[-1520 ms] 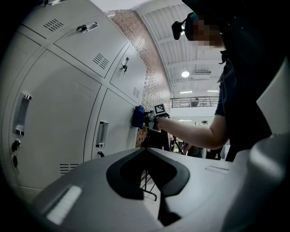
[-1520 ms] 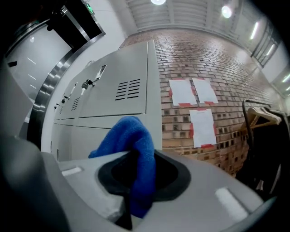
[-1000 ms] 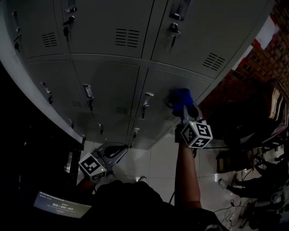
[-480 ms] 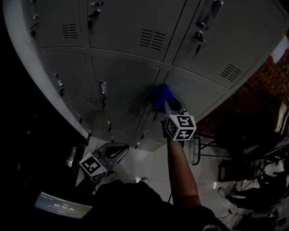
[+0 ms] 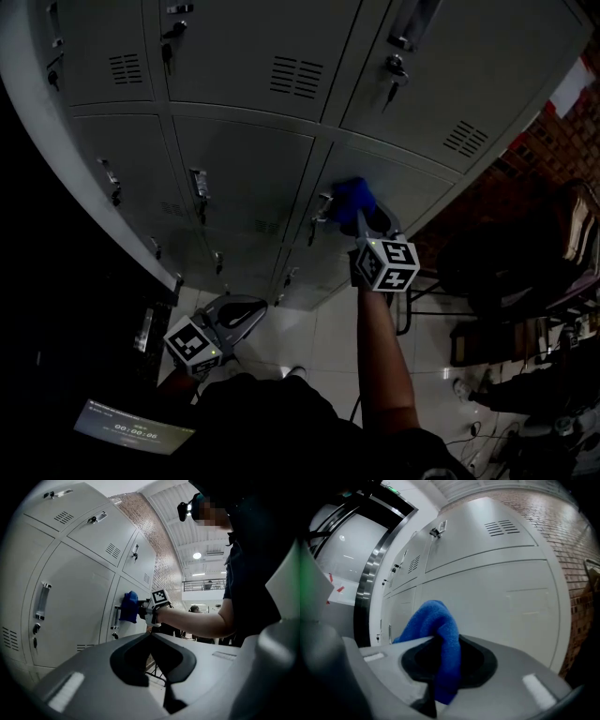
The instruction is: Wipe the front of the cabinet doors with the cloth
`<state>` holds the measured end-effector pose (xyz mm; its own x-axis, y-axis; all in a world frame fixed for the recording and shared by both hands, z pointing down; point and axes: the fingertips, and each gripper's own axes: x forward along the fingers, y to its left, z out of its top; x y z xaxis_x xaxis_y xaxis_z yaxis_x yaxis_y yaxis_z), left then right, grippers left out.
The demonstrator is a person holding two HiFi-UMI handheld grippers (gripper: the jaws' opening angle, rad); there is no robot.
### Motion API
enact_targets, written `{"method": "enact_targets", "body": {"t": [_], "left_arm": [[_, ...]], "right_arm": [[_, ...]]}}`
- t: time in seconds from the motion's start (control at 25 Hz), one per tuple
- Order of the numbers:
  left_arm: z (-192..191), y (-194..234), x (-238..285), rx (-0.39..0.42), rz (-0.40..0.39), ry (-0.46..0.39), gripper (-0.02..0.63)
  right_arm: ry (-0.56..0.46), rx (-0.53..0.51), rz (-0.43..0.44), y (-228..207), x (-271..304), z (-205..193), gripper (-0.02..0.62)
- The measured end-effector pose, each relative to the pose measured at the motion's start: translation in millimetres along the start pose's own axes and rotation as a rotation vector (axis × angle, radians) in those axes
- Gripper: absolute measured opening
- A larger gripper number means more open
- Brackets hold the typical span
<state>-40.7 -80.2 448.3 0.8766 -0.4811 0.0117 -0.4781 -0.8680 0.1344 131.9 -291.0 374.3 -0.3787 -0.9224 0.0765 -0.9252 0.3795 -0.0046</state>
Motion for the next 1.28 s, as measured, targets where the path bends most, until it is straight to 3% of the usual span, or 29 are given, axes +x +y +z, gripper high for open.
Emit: {"method": "enact_targets", "body": {"t": [0.4,0.72,0.92,1.28], "left_arm": [[-4.4,-18.0,32.1,0.006,-0.083,0.009,0.003],[-6.0,-22.4,40.8,0.011,-0.102,0.018,0.003],[-4.4,-20.2,37.8,0.004,-0.091,0.017,0.003],[-7.8,-8.9,24.3,0.005,-0.052,0.012,0.003]], "right_arm": [[0.011,0.026,-0.269,-129.7,-70.5,-12.5,0.069],[0.012,0.039,-0.344,-164.8,-91.1,-19.7,0.069],[-0.019,0.068,-0.291,-135.3,-95.1,-14.8,0.069],[0.009,0.065,-0.040,-13.2,-36.8,-27.1,0.069]]}}
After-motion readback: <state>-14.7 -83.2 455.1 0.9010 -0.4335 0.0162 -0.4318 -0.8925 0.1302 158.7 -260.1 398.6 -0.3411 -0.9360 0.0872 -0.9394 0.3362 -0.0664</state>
